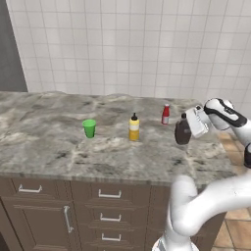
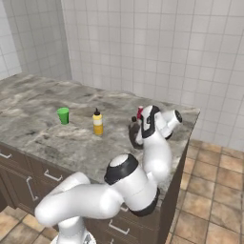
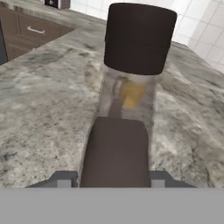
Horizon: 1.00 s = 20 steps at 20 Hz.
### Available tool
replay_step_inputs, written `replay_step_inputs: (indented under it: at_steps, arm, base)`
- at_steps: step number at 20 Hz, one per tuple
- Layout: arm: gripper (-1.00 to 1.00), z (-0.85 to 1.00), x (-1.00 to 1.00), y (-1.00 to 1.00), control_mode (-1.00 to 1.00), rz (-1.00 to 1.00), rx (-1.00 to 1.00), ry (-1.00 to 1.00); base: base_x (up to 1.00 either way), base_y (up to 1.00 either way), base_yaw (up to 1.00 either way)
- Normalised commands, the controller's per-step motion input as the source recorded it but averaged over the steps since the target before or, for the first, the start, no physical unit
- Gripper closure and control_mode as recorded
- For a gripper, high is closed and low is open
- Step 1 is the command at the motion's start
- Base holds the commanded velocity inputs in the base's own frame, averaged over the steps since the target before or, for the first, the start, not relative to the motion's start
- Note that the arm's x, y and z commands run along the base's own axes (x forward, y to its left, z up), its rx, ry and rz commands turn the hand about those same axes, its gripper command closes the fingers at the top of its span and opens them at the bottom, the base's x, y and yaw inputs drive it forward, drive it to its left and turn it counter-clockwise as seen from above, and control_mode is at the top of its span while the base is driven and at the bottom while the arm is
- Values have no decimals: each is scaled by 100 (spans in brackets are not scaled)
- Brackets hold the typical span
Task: Move the mustard and syrup bottle from the cabinet to the dining counter.
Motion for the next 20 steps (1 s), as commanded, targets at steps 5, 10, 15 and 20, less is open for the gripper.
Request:
replay_step_inputs:
  at_steps: [5, 10, 15, 20]
  arm:
    - [100, -51, 37, -21, -100, 0, 4, 6]
    - [100, -51, -4, -34, -100, 0, 1, 1]
    - [100, -51, -18, -42, -100, 0, 0, 0]
    - [100, -45, -13, -34, -100, 0, 0, 0]
  base:
    - [0, 0, 0]
    - [0, 0, 0]
    - [0, 0, 0]
    - [0, 0, 0]
